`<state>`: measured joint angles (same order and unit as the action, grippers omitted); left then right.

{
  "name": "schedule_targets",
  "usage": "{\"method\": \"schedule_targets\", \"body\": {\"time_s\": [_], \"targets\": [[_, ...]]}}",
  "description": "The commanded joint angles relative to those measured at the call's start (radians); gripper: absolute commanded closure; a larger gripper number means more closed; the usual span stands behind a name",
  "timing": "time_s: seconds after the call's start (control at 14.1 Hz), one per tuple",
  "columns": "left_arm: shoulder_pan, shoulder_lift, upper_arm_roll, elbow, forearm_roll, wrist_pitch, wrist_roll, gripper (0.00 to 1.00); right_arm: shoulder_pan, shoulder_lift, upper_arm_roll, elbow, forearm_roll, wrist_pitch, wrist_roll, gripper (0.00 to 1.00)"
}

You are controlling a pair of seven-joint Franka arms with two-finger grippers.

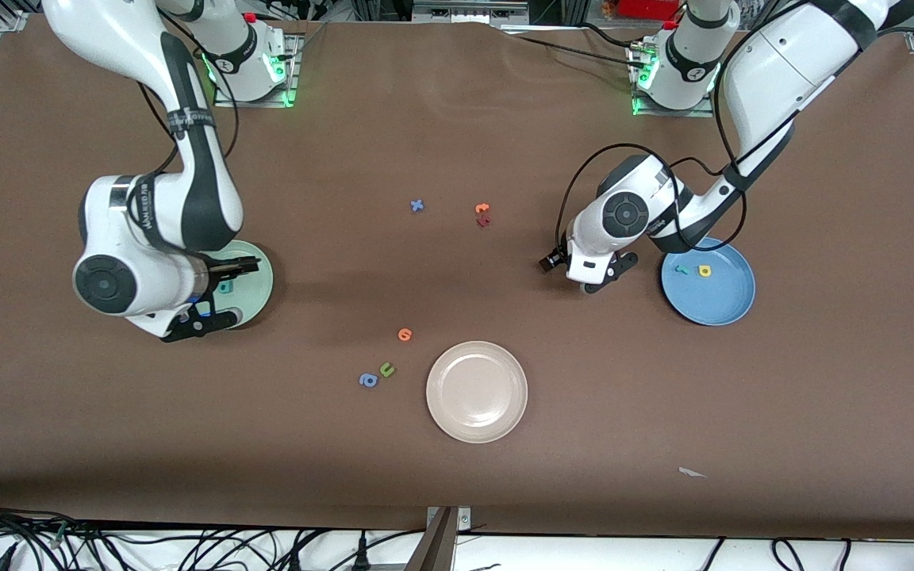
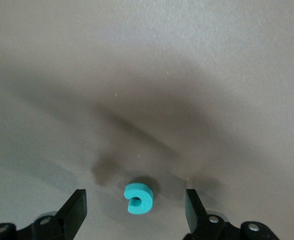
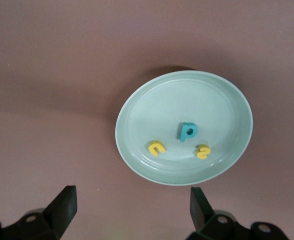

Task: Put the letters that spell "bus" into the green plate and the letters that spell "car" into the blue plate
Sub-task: 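Return the right arm to rest while the left gripper reaches the teal c, then grasp the teal c with the left gripper and lift it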

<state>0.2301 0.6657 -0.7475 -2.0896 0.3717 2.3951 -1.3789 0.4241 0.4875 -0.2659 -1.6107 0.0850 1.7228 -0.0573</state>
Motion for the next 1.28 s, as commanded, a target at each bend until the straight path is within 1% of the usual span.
{"method": "schedule_targets", "body": {"time_s": [0.0, 0.07, 0.21, 0.28, 0.36, 0.5, 0.57, 0.71, 0.85, 0.92, 1.07, 1.21], "targets": [[-0.021, 0.002, 0.002, 0.006, 0.032, -0.011, -0.051, 0.25, -0.160, -0.122, 0.129, -0.021, -0.051, -0.008, 0.108, 0.00], [-0.031, 0.002, 0.003, 0.006, 0.032, -0.011, -0.055, 0.25, -0.200, -0.186, 0.145, -0.043, -0.053, 0.003, 0.088, 0.00], [-0.031, 0.003, 0.003, 0.006, 0.033, -0.010, -0.063, 0.27, -0.308, -0.333, 0.210, -0.061, -0.051, -0.005, 0.051, 0.00], [-0.031, 0.003, 0.003, 0.006, 0.033, -0.010, -0.063, 0.28, -0.344, -0.398, 0.220, -0.064, -0.051, -0.014, 0.037, 0.00], [-0.031, 0.005, 0.005, 0.006, 0.033, -0.010, -0.063, 0.28, -0.360, -0.443, 0.220, -0.077, -0.056, -0.018, 0.037, 0.00], [-0.022, 0.008, 0.007, 0.006, 0.033, -0.002, -0.063, 0.29, -0.406, -0.480, 0.220, -0.086, -0.050, -0.028, 0.033, 0.00], [-0.018, 0.008, 0.007, 0.006, 0.033, -0.001, -0.063, 0.29, -0.421, -0.500, 0.221, -0.087, -0.050, -0.064, 0.022, 0.00], [-0.017, 0.008, 0.007, 0.006, 0.033, 0.003, -0.063, 0.29, -0.421, -0.506, 0.229, -0.066, -0.064, -0.123, -0.005, 0.00], [-0.018, 0.009, 0.007, 0.005, 0.033, 0.012, -0.065, 0.30, -0.421, -0.511, 0.231, -0.060, -0.085, -0.120, -0.004, 0.00], [-0.018, 0.012, 0.007, 0.005, 0.033, 0.012, -0.065, 0.32, -0.418, -0.523, 0.232, -0.070, -0.102, -0.115, -0.001, 0.00], [-0.018, 0.017, 0.007, 0.005, 0.033, 0.013, -0.065, 0.36, -0.413, -0.532, 0.232, -0.103, -0.103, -0.101, 0.007, 0.00], [-0.021, 0.017, 0.020, 0.005, 0.033, 0.027, -0.065, 0.36, -0.413, -0.534, 0.232, -0.129, -0.099, -0.075, 0.002, 0.00]]}}
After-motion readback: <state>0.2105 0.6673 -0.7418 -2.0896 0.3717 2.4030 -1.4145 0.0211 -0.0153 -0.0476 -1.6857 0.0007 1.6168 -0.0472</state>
